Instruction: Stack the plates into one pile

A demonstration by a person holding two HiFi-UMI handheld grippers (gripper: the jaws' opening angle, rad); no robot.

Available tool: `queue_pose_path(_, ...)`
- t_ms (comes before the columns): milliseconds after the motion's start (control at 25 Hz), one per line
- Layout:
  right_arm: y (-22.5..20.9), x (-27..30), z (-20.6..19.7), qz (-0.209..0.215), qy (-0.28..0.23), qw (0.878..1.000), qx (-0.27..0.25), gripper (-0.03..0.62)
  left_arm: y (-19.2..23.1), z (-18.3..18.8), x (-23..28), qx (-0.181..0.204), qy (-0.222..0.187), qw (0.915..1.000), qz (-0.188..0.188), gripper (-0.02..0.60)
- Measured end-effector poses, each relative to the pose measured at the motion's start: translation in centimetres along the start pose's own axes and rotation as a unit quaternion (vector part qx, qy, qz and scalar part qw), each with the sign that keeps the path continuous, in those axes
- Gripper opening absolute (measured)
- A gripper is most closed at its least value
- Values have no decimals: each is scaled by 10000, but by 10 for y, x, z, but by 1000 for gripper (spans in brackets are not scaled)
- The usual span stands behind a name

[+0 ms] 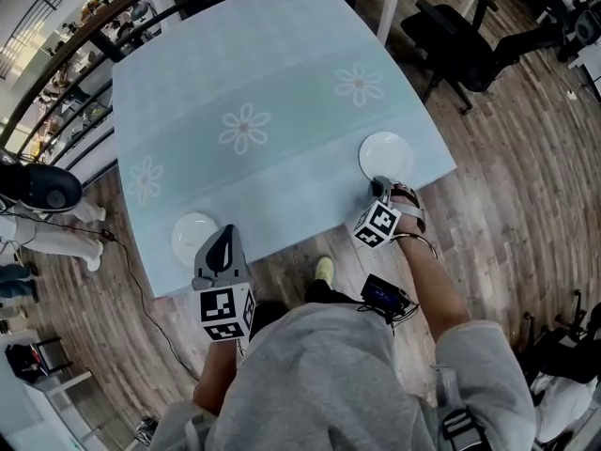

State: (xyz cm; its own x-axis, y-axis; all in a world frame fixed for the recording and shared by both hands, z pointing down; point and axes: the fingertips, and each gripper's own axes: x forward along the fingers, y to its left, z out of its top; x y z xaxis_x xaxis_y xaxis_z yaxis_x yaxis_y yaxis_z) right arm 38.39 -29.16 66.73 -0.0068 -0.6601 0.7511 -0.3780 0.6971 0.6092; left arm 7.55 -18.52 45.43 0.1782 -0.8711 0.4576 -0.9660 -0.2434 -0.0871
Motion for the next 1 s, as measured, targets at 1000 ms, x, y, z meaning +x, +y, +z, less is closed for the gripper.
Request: queue_pose_path(1000, -56, -78, 85, -1339, -853, 9862, -473, 31, 70, -10, -41, -299, -253, 9991, 185, 17)
